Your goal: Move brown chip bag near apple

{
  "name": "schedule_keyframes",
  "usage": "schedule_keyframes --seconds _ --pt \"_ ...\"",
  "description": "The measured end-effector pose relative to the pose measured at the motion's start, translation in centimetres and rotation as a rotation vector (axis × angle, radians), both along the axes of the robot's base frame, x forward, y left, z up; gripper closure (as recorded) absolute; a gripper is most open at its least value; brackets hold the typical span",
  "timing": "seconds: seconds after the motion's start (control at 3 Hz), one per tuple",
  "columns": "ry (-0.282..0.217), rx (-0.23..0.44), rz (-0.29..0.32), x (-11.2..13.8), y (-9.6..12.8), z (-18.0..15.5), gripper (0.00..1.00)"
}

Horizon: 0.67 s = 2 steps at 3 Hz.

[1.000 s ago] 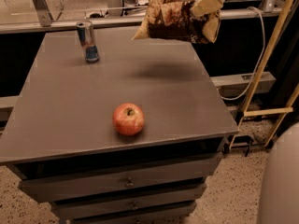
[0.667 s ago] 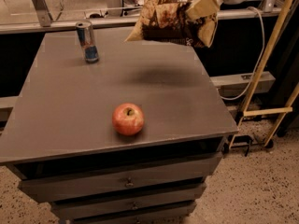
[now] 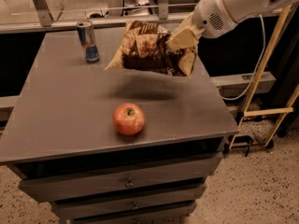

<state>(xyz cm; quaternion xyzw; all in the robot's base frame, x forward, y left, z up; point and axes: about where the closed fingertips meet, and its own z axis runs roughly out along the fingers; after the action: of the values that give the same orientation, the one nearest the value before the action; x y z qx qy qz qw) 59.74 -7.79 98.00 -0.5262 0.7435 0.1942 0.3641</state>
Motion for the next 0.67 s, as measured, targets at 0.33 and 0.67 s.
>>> schedule_keyframes --seconds 0.33,0.67 --pt "0.03 -0.007 0.033 -1.4 2.1 -2.2 1.0" --pt "0.038 -0.026 0.051 -2.0 3.5 -3.4 0.86"
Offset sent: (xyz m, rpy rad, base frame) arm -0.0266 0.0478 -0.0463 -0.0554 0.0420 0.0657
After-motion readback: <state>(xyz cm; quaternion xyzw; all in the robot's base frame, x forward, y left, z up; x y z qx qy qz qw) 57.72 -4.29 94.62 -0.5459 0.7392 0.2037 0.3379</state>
